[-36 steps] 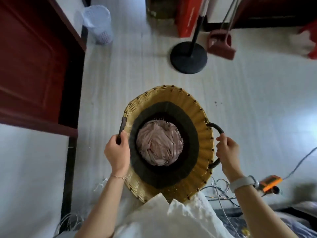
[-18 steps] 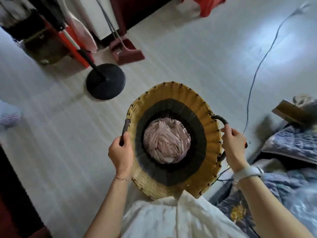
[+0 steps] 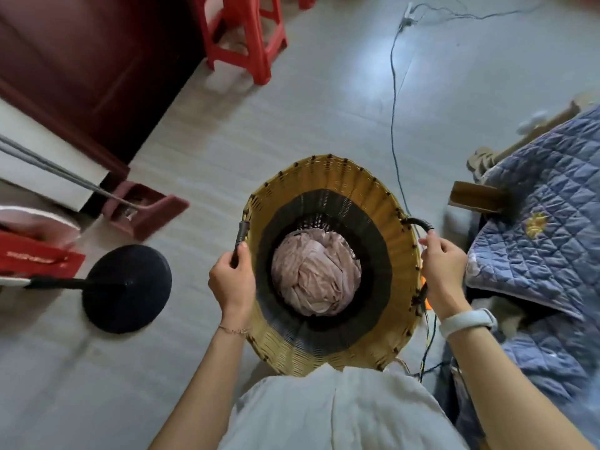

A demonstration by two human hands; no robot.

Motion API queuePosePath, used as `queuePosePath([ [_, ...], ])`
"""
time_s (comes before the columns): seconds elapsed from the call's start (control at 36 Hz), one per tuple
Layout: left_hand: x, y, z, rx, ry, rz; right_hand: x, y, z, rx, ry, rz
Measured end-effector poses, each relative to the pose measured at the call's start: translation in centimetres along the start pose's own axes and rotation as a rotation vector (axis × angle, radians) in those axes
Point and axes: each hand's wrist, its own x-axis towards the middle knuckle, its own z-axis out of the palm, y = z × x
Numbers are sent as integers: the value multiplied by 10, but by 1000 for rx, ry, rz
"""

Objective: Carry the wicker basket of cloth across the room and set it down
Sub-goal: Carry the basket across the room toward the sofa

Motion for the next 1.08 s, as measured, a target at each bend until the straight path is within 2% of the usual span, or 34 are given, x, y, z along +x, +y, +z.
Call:
queuePosePath([
  [0.19, 61, 85, 55, 28, -101, 84, 61, -48, 8, 100, 46, 76],
  [0.42, 105, 180, 161, 64, -195, 208, 165, -81, -5, 219, 173, 139],
  [0.69, 126, 303, 312, 71, -231, 196, 339, -143, -42, 271, 210, 180],
  [1.08, 162, 444, 475, -3, -324, 202, 527, -225, -76, 312, 339, 130],
])
